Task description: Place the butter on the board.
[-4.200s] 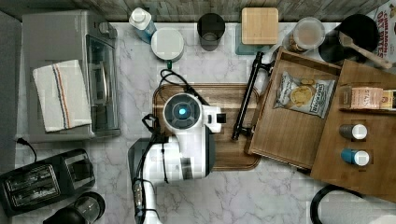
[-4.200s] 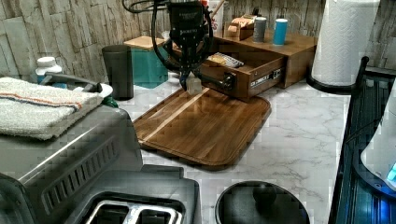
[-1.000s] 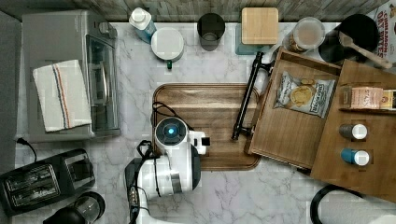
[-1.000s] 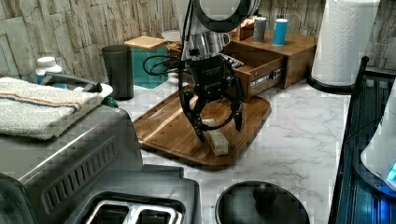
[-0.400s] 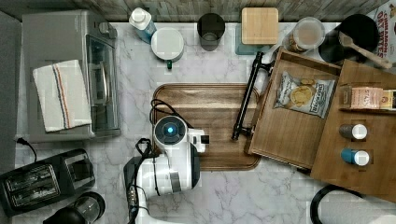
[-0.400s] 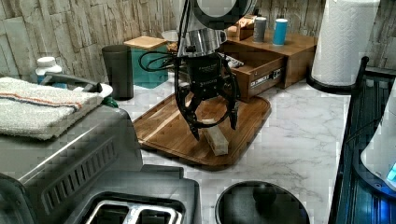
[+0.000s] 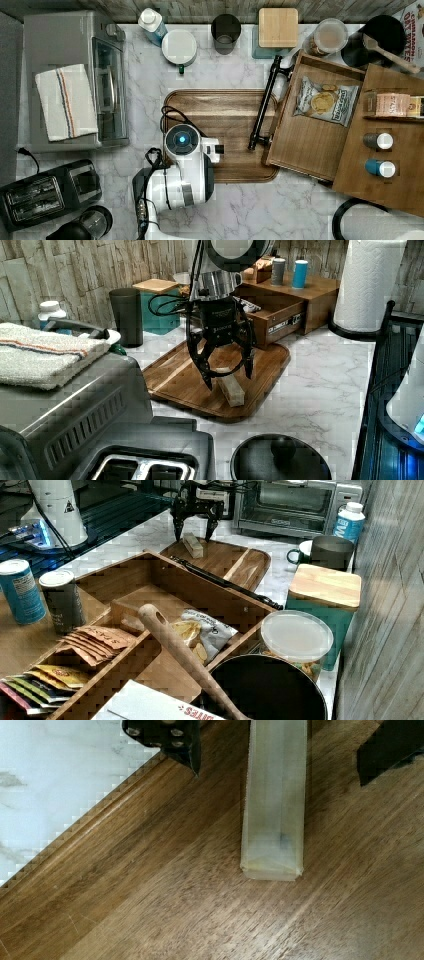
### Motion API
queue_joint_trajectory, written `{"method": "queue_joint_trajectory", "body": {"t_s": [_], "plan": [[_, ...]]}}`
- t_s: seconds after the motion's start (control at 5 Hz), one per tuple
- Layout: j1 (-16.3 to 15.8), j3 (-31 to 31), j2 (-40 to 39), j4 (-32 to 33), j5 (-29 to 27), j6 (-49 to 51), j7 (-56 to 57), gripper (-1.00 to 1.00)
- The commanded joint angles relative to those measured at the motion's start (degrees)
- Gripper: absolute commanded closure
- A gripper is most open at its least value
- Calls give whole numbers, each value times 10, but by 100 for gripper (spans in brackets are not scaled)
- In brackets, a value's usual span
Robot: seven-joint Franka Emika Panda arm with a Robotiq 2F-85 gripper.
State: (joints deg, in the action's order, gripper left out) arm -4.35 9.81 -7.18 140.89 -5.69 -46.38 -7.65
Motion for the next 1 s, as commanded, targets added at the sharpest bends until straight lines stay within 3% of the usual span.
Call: {"method": "queue_joint_trajectory", "body": {"t_s": [0.2, 0.4, 0.6, 0.8, 1.0], "plan": [[-9, 10, 13, -35, 3, 4, -22, -100], [-22, -2, 14, -35, 1, 5, -21, -100], [15, 34, 13, -34, 7, 4, -25, -100], [-11, 8, 13, -35, 3, 5, -22, -100], [-11, 9, 13, -35, 3, 5, -22, -100]]}}
